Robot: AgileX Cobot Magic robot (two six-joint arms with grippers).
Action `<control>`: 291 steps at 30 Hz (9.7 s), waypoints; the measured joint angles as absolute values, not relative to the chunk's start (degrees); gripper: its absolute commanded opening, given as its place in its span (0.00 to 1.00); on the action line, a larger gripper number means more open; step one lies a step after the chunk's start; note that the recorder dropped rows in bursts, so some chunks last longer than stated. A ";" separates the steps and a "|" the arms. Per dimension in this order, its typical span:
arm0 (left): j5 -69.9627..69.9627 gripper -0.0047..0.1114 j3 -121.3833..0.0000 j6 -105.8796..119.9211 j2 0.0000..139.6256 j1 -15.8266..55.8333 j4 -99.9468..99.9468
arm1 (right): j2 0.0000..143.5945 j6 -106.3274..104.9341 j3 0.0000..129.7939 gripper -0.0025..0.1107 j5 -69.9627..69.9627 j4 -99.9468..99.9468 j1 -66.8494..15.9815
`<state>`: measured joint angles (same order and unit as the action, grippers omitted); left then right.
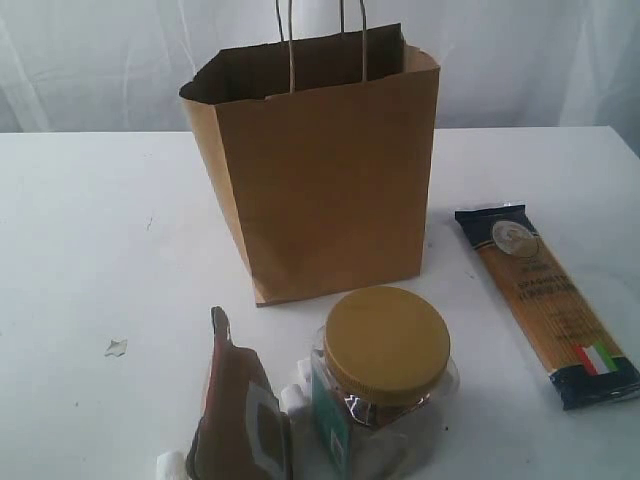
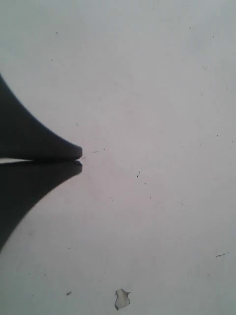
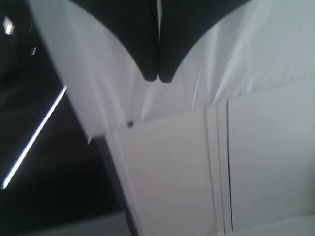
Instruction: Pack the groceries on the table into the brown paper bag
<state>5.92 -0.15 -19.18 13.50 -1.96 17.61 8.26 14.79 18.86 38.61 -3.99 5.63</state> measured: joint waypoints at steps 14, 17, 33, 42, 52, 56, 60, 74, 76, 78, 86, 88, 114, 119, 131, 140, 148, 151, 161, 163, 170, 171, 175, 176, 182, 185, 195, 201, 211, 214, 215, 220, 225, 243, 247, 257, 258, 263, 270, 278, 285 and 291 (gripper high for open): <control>5.92 0.04 -0.15 -19.18 13.50 -1.96 17.61 | 61.16 -59.38 48.82 0.02 15.51 -37.79 5.63; 5.92 0.04 -0.15 -19.18 13.50 -1.96 17.61 | 69.63 -62.10 48.82 0.02 -0.63 -39.90 5.63; 5.92 0.04 -0.15 -19.18 13.50 -1.96 17.61 | 78.37 -36.00 50.48 0.02 -49.78 -17.03 5.63; 5.92 0.04 -0.15 -19.18 13.50 -1.96 17.61 | 82.45 -29.52 50.72 0.49 -49.26 -20.18 5.63; 5.92 0.04 -0.15 -19.18 13.50 -1.96 17.61 | 93.69 -32.73 54.62 0.81 -39.35 -18.63 2.82; 5.92 0.04 -0.15 -19.18 13.50 -1.96 17.61 | 96.01 -33.60 55.25 0.81 -32.02 -16.35 2.38; 5.92 0.04 -0.15 -19.18 13.50 -1.96 17.61 | 98.72 -33.60 55.25 0.81 -30.28 -16.38 1.57; 5.92 0.04 -0.15 -19.18 13.50 -1.96 17.61 | 102.85 -33.74 55.25 0.81 -26.24 -17.74 -1.64; 5.92 0.04 -0.15 -19.18 13.50 -1.96 17.61 | 102.85 -33.74 55.25 0.81 -24.97 -17.63 -1.64; 5.92 0.04 -0.15 -19.18 13.50 -1.96 17.61 | 102.85 -33.74 55.25 0.81 -23.65 -16.06 -1.64; 5.92 0.04 -0.15 -19.18 13.50 -1.96 17.61 | 105.48 -25.37 55.25 0.81 -20.65 -7.51 -1.64; 5.92 0.04 -0.15 -19.18 13.50 -1.96 17.61 | 105.48 -23.69 55.25 0.81 -20.65 -7.51 -1.64; 5.92 0.04 -0.15 -19.18 13.50 -1.96 17.61 | 106.29 -13.87 55.71 0.02 -24.96 -7.62 -1.64; 5.92 0.04 -0.15 -19.18 13.50 -1.96 17.61 | 105.92 -13.87 55.74 0.02 -25.56 -7.74 -1.64; 5.92 0.04 -0.15 -19.18 13.50 -1.96 17.61 | 99.74 -13.87 55.23 0.02 -29.58 -7.84 -1.13; 5.92 0.04 -0.15 -19.18 13.50 -1.96 17.61 | 94.85 -13.99 55.23 0.02 -31.25 -7.84 -0.99; 5.92 0.04 -0.15 -19.18 13.50 -1.96 17.61 | 91.66 -14.49 55.23 0.02 -33.82 -8.48 0.81; 5.92 0.04 -0.15 -19.18 13.50 -1.96 17.61 | 92.26 -16.61 54.71 0.02 -35.63 -10.73 1.01; 5.92 0.04 -0.15 -19.18 13.50 -1.96 17.61 | 90.11 -22.11 58.19 0.02 -35.02 -20.23 2.54; 5.92 0.04 -0.15 -19.18 13.50 -1.96 17.61 | 89.88 -23.82 59.22 0.02 -34.77 -23.18 4.07; 5.92 0.04 -0.15 -19.18 13.50 -1.96 17.61 | 89.88 -32.76 61.14 0.02 -38.81 -36.09 9.80; 5.92 0.04 -0.15 -19.18 13.50 -1.96 17.61 | 89.88 -34.54 61.70 0.02 -39.53 -39.12 10.90; 5.92 0.04 -0.15 -19.18 13.50 -1.96 17.61 | 89.88 -42.91 64.87 0.02 -43.19 -51.64 14.39; 5.92 0.04 -0.15 -19.18 13.50 -1.96 17.61 | 89.88 -44.77 65.56 0.02 -44.09 -54.91 14.98; 5.92 0.04 -0.15 -19.18 13.50 -1.96 17.61 | 90.12 -54.83 70.76 0.02 -49.75 -75.64 16.77; 5.92 0.04 -0.15 -19.18 13.50 -1.96 17.61 | 91.23 -58.03 73.75 0.02 -52.71 -81.14 16.86; 6.02 0.04 -0.15 -19.18 13.50 -1.96 17.61 | 95.96 -65.10 78.38 0.02 -59.89 -90.74 16.99; 6.02 0.04 -0.15 -19.18 13.50 -1.96 17.61 | 99.95 -72.28 82.50 0.02 -64.91 -94.54 16.99; 6.02 0.04 -0.15 -19.18 13.50 -1.96 17.61 | 108.50 -80.20 98.88 0.02 -64.11 -94.90 8.68; 6.02 0.04 -0.15 -19.18 13.50 -1.96 17.61 | 112.96 -85.07 105.08 0.02 -63.89 -94.90 4.30; 6.02 0.04 -0.15 -19.18 13.50 -1.96 17.61 | 113.68 -85.74 106.14 0.02 -63.89 -94.90 3.77; 6.02 0.04 -0.15 -19.18 13.50 -1.96 17.61 | 116.59 -90.78 109.16 0.02 -65.09 -94.90 3.32; 6.02 0.04 -0.15 -19.18 13.50 -1.96 17.61 | 117.73 -94.65 109.34 0.02 -66.86 -94.90 3.32; 6.02 0.04 -0.15 -19.18 13.50 -1.96 17.61 | 117.65 -91.60 109.34 0.02 -68.63 -94.90 5.50; 6.02 0.04 -0.15 -19.18 13.50 -1.96 17.61 | 117.41 -91.48 109.34 0.02 -68.64 -94.90 3.62; 6.02 0.04 -0.15 -19.18 13.50 -1.96 17.61 | 112.31 -83.92 109.34 0.02 -69.29 -94.26 3.47; 6.02 0.04 -0.15 -19.18 13.50 -1.96 17.61 | 111.73 -83.39 109.34 0.02 -69.29 -93.71 3.36; 6.02 0.04 -0.15 -19.18 13.50 -1.96 17.61 | 111.01 -82.43 109.38 0.02 -69.83 -92.24 1.92; 6.02 0.04 -0.15 -19.18 13.50 -1.96 17.61 | 111.01 -82.58 109.38 0.02 -70.26 -90.94 -0.77; 6.02 0.04 -0.15 -19.18 13.50 -1.96 17.61 | 110.38 -82.15 109.38 0.02 -69.79 -80.08 -0.90; 6.02 0.04 -0.15 -19.18 13.50 -1.96 17.61 | 106.81 -77.36 109.38 0.02 -70.20 -72.63 0.11; 6.02 0.04 -0.15 -19.18 13.50 -1.96 17.61 | 104.95 -71.46 109.38 0.02 -70.96 -64.40 -0.30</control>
<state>6.02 -0.15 -19.18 13.50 -1.96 17.61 104.95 -71.46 109.38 -70.96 -64.40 -0.30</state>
